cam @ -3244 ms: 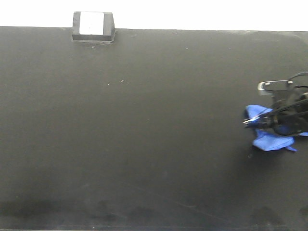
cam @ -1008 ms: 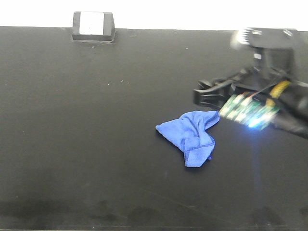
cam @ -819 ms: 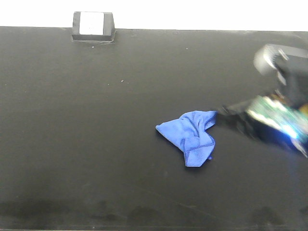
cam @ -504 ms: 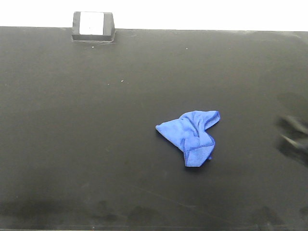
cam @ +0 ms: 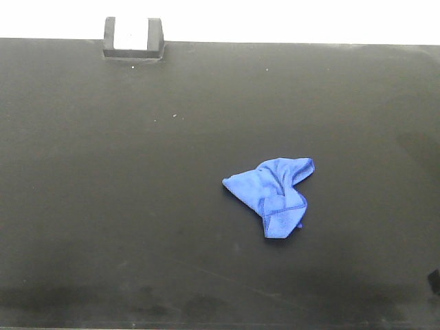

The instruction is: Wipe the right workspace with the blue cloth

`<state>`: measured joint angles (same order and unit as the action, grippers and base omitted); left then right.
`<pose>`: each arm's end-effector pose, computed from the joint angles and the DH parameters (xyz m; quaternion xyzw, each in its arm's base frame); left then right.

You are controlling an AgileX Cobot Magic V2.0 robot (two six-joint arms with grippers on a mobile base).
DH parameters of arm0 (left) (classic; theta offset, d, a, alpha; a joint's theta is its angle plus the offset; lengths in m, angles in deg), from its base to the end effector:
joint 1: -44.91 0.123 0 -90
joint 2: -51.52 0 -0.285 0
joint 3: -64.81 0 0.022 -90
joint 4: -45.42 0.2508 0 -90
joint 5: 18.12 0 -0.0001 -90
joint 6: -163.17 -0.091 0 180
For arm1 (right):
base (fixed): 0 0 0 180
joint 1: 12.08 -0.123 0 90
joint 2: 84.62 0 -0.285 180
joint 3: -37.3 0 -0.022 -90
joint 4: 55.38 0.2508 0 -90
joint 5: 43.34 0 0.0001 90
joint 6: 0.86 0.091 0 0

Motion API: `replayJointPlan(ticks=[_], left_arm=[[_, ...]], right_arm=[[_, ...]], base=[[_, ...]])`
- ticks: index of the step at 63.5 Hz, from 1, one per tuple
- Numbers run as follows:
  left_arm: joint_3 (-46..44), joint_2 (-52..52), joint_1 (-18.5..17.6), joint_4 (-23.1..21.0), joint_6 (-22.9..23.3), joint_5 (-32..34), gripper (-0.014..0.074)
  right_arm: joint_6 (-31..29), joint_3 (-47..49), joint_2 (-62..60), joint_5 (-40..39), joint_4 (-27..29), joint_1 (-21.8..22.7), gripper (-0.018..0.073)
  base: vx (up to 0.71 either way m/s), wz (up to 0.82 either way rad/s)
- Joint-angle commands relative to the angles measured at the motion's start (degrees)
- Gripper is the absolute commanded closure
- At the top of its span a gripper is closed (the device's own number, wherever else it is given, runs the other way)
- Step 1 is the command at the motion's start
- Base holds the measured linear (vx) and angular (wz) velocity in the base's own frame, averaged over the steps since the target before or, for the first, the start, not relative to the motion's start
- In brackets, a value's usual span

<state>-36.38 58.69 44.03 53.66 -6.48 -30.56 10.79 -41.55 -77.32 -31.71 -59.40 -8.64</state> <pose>0.0559 0.0020 0.1849 -0.0195 0.7561 -0.0065 0.6541 0.0560 -0.0047 0.1856 0.0778 0.7493 0.0192 0.6574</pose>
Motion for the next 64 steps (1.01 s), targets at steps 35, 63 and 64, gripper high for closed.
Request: replayJointPlan(ticks=[35,63,64], left_arm=[[1.7,-0.8,0.3,0.1,0.5,4.7,0.0602],[1.7,-0.8,0.3,0.1,0.5,4.7,0.0602],[1.7,-0.8,0.3,0.1,0.5,4.7,0.0602]], right_arm=[[-1.2,-1.2,-0.6,-1.8,-0.7,-0.3,0.0561],[-1.2,-1.2,-0.6,-1.8,-0.7,-0.3,0.056],[-1.2,-1.2,-0.6,-1.8,-0.7,-0.3,0.056]], base=[[0.0,0.0],[0.0,0.0],[0.0,0.0]])
